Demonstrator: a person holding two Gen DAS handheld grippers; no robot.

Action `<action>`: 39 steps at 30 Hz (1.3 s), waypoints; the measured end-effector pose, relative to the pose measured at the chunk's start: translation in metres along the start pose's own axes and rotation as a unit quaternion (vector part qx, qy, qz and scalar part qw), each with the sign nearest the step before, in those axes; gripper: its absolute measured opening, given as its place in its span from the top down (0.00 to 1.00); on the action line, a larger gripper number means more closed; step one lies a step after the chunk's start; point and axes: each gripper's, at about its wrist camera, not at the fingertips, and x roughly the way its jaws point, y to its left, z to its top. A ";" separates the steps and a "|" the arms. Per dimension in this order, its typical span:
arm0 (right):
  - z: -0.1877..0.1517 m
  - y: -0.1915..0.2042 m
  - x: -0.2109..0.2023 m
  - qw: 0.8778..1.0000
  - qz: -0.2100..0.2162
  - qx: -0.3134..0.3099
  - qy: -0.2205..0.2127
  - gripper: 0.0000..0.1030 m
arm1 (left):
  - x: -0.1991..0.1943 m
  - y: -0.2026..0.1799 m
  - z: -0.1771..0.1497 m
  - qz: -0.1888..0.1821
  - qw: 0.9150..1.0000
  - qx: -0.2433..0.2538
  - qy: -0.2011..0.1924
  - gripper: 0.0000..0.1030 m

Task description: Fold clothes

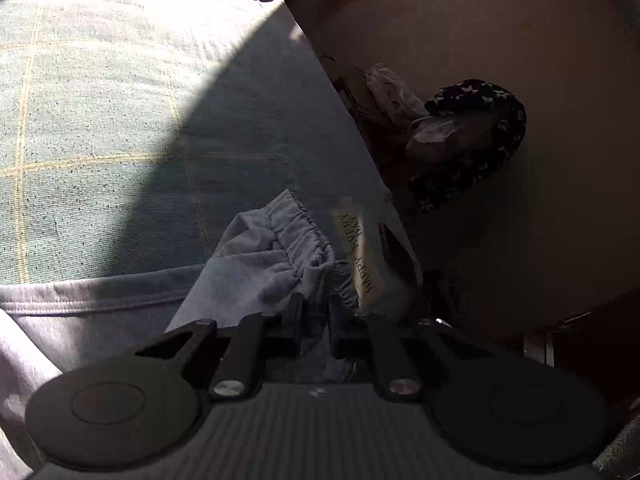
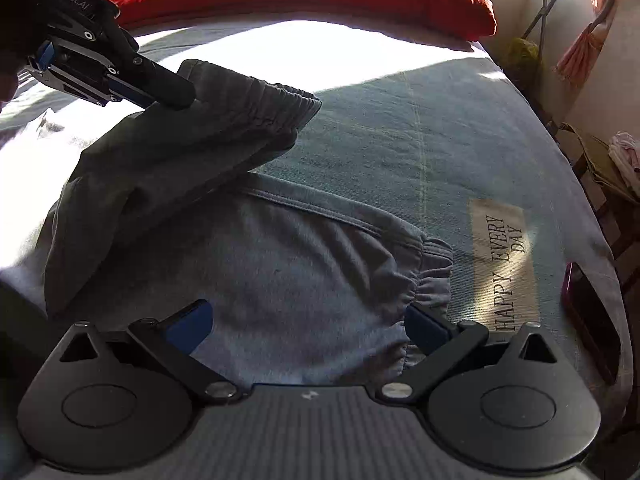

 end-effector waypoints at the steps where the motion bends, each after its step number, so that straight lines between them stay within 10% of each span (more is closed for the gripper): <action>1: -0.001 -0.008 0.000 1.000 0.003 0.016 0.006 0.00 | 0.006 -0.001 -0.001 -0.002 1.000 -0.001 0.008 0.90; 8: -0.013 -0.077 -0.002 0.970 0.102 0.219 0.028 0.00 | 0.046 -0.004 -0.009 -0.009 0.999 0.004 0.049 0.90; 18: -0.015 -0.108 0.069 0.818 0.341 0.463 0.015 0.08 | 0.050 -0.011 -0.020 -0.007 0.998 0.022 0.058 0.90; 23: -0.008 -0.097 0.113 0.793 0.374 0.478 0.060 0.21 | 0.049 -0.013 -0.022 -0.009 0.998 0.030 0.056 0.90; 26: -0.003 -0.089 0.122 0.795 0.376 0.470 0.072 0.36 | 0.048 -0.012 -0.023 -0.014 0.998 0.027 0.058 0.90; 30: 0.011 -0.077 0.120 0.829 0.354 0.424 0.087 0.82 | 0.044 -0.011 -0.023 -0.013 0.997 0.025 0.070 0.86; 39: 0.047 -0.072 0.071 0.902 0.302 0.298 0.077 0.85 | -0.013 -0.007 -0.025 -0.004 0.996 0.048 0.080 0.72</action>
